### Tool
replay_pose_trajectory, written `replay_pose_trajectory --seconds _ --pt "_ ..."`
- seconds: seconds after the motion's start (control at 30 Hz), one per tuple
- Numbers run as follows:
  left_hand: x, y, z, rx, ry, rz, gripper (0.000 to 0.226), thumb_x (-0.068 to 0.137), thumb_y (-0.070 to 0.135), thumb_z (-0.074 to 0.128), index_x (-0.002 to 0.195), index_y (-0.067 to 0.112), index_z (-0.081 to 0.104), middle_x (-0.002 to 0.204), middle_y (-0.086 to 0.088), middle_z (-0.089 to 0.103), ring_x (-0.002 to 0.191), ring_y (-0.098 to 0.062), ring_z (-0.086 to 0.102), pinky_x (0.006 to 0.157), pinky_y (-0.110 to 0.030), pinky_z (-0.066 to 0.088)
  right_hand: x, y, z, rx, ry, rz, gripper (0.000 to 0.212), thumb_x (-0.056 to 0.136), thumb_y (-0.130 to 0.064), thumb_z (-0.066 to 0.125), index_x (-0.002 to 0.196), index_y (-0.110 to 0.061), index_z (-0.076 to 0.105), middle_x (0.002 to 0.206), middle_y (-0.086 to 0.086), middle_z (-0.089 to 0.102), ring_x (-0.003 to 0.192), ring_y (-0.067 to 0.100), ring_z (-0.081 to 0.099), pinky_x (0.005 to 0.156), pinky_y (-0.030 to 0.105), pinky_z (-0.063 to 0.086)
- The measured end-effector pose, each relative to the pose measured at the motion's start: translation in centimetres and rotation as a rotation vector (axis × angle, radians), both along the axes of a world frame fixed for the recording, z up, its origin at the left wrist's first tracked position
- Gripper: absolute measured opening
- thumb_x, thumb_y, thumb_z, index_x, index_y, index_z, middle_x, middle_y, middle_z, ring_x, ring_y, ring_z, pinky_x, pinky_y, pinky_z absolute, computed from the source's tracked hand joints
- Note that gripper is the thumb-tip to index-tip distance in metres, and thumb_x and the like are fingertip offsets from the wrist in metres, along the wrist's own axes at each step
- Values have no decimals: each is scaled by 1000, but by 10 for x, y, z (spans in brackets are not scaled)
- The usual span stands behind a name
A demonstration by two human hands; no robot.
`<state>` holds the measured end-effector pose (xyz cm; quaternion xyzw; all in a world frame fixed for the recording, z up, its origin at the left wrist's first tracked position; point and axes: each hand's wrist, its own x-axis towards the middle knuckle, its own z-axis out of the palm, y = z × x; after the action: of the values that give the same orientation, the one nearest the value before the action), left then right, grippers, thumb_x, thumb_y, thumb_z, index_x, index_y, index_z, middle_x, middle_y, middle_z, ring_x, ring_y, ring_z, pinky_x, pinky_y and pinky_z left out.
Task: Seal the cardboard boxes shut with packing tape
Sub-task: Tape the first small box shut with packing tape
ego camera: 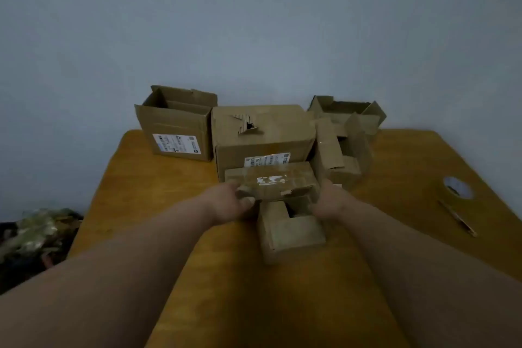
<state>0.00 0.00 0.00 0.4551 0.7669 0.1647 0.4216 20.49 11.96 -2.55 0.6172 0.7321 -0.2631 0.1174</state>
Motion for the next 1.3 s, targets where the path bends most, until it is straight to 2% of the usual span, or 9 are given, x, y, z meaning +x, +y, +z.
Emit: replay_pose_trajectory --seconds 0.17,0.33,0.5,0.63,0.7,0.8,1.07,1.17,1.3 --pt "7 13 -25 21 -124 -23 60 98 30 57 151 21 30 150 -7 42 136 -25 42 110 -39 37 -4 -1 -15 -62 27 -7 53 94 -13 55 142 -12 33 134 15 53 123 30 53 100 36 44" --pt "6 16 -46 66 -158 -2 65 92 25 64 149 30 33 144 -2 45 132 -23 44 105 -37 41 -12 -10 0 -204 27 112 38 96 -6 54 133 -8 43 128 16 55 106 26 58 89 33 52" --pt "-8 -4 -63 118 -70 83 15 93 16 62 94 31 66 96 10 65 96 -10 60 74 -20 46 -17 -27 14 -526 162 54 34 89 -9 66 116 -22 50 108 9 58 86 22 62 82 41 56" --pt "-18 -33 -68 244 264 -46 19 95 17 58 97 31 71 98 12 61 85 -6 59 66 -18 47 -36 -42 -1 -312 226 184 59 85 -29 73 136 -31 43 125 1 53 111 22 55 89 37 51" --pt "-23 -51 -71 349 458 -115 26 91 10 61 105 28 74 106 9 63 89 -14 64 69 -27 53 -48 -54 -5 -206 220 344 54 89 -38 68 138 -36 46 129 -2 50 118 21 50 98 40 47" --pt "-35 -81 -81 456 602 -119 30 72 3 79 94 23 77 96 4 69 70 -19 68 48 -26 52 -61 -72 -11 -135 175 493 41 95 -48 55 132 -30 58 127 -4 60 116 17 55 100 39 48" --pt "-27 -133 -83 500 782 -165 43 58 46 91 95 26 78 85 8 73 66 -13 68 42 -24 50 -76 -113 -15 -14 134 660 48 100 -49 43 141 -24 51 140 1 56 127 21 50 104 38 45" --pt "-18 -134 -84 510 864 -115 21 69 48 79 76 28 76 68 11 69 55 -11 63 35 -23 45 -77 -125 -15 30 90 683 44 101 -49 40 131 -24 60 126 2 63 114 23 57 94 40 51" --pt "-15 -138 -92 490 890 -36 36 77 50 46 66 28 73 61 10 64 51 -12 61 33 -21 42 -76 -131 -12 269 -23 841 41 101 -50 37 114 -23 65 110 1 64 105 23 59 92 40 44"
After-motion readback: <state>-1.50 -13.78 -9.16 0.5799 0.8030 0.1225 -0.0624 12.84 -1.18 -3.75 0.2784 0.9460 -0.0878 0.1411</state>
